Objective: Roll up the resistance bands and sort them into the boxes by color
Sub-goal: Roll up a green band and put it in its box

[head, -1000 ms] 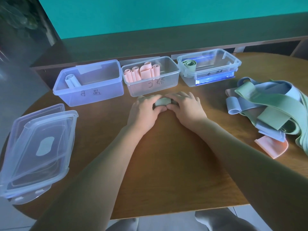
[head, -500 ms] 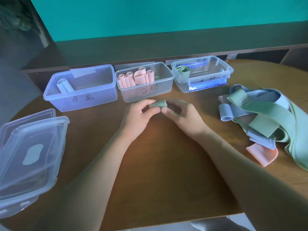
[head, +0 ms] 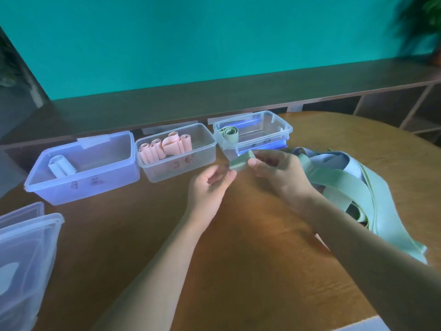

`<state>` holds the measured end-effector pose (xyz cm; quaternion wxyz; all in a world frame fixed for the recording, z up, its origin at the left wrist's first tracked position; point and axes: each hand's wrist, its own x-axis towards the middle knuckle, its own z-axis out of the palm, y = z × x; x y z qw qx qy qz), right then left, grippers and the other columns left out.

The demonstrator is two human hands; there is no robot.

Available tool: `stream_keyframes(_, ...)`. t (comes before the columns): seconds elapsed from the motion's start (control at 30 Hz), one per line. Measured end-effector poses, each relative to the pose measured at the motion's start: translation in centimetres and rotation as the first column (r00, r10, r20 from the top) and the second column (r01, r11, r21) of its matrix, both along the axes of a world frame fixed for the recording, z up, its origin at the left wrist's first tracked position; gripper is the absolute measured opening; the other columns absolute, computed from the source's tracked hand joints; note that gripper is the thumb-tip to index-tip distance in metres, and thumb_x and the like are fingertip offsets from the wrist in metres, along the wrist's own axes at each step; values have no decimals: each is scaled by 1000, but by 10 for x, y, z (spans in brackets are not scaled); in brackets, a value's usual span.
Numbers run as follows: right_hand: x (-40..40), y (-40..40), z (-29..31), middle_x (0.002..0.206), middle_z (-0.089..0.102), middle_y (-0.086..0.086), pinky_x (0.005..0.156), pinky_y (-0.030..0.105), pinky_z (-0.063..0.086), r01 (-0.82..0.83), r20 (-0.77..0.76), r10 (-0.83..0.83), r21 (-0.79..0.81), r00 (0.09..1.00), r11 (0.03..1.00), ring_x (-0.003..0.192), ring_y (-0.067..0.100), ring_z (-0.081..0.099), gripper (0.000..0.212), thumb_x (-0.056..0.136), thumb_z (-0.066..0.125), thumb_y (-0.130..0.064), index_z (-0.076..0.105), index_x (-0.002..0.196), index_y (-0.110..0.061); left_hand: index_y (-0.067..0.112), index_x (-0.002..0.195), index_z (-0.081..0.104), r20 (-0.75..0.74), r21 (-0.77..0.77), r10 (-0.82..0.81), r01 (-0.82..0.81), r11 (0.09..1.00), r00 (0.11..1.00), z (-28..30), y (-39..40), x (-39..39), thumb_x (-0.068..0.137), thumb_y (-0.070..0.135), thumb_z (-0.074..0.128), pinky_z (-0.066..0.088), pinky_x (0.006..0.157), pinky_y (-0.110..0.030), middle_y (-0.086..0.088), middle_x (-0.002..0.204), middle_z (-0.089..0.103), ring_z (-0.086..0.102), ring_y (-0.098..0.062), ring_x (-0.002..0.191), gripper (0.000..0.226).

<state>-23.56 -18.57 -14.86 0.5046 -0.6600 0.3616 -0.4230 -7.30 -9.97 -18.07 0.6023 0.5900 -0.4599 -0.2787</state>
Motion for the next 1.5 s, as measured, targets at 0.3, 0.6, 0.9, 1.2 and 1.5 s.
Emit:
stream_keyframes(0.3, 4, -86, 32, 92, 75, -1, 77, 20, 50, 149, -203, -204, -257, 958, 955, 78, 4, 64, 24, 88, 77, -19, 76, 111, -11, 17, 129, 66, 324, -289, 419, -333, 897, 848, -16, -65, -7, 96, 48, 63, 57, 66, -37, 10, 82, 66, 63, -8, 76, 45)
stream_keyframes(0.6, 38, -166, 32, 91, 75, 7, 75, 30, 52, -17, -572, -251, -421, 781, 907, 86, 25, 65, 15, 89, 74, -26, 79, 100, -18, 37, 141, 53, 420, -32, 319, -337, 941, 850, -23, -93, -4, 96, 69, 43, 58, 67, -40, 14, 75, 62, 62, -3, 74, 56)
stream_keyframes(0.9, 70, -202, 24, 96, 71, 6, 82, 35, 55, -97, -723, -196, -343, 663, 934, 90, 24, 65, 20, 87, 79, -25, 74, 101, -12, 42, 143, 49, 391, 19, 260, -290, 957, 883, -17, -94, -6, 97, 62, 48, 56, 73, -23, 26, 98, 64, 58, 10, 93, 50)
stream_keyframes(1.2, 80, -205, 22, 99, 74, 3, 90, 32, 55, -110, -704, -124, -278, 700, 954, 96, 18, 67, 31, 79, 87, -23, 75, 106, -13, 43, 139, 51, 360, 19, 242, -267, 964, 901, -19, -96, -4, 98, 57, 53, 55, 73, -19, 26, 97, 64, 59, 7, 95, 44)
stream_keyframes(1.5, 73, -207, 24, 84, 72, -5, 65, 12, 49, -67, -628, -62, -179, 775, 982, 73, 4, 63, 28, 71, 92, -23, 78, 95, -17, 47, 136, 50, 306, 26, 228, -248, 968, 924, -17, -95, -4, 98, 55, 54, 51, 73, -14, 26, 99, 66, 60, 6, 98, 39)
